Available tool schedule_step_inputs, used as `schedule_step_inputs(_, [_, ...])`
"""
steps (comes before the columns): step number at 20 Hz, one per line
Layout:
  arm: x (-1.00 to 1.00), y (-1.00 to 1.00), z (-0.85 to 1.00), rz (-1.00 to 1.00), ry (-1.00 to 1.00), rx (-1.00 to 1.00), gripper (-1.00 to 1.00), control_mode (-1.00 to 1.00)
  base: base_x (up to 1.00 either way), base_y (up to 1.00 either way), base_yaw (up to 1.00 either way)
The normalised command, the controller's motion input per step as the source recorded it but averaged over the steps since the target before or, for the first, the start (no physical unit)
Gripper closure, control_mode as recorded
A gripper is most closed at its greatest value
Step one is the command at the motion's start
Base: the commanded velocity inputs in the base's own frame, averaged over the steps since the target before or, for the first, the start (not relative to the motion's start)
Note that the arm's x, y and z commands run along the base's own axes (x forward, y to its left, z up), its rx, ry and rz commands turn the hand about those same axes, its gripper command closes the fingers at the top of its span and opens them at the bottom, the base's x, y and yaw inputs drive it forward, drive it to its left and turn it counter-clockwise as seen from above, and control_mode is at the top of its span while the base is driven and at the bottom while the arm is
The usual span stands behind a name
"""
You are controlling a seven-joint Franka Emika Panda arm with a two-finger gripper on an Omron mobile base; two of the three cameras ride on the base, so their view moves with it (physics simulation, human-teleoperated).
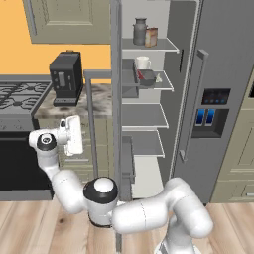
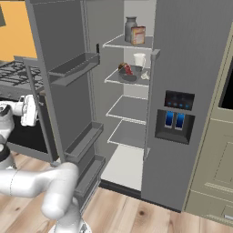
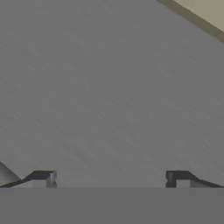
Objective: Place the tupperware on the second highest shelf of the fridge. Make space for the tupperware among the existing items by rearranging them on the shelves if needed. Close the fridge door when finished.
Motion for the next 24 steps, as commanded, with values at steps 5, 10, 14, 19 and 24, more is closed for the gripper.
schedule_step_inputs(5, [-0.57,-1.00,-0.14,-0.30,0.02,0.00,-1.00,-1.00,0.00,0.00,0.00])
schedule_step_inputs(10, [-0.24,-1.00,0.00,-0.25,0.00,0.00,-1.00,-1.00,0.00,0.00,0.00])
schedule_step_inputs(14, [0.00,-1.00,0.00,-0.13,0.00,0.00,-1.00,-1.00,0.00,0.00,0.00])
schedule_step_inputs(19, [0.07,-1.00,0.00,0.00,-0.03,0.04,-1.00,-1.00,0.00,0.00,0.00])
schedule_step_inputs(24, [0.11,-1.00,0.00,0.00,-0.11,0.09,-1.00,-1.00,0.00,0.00,0.00])
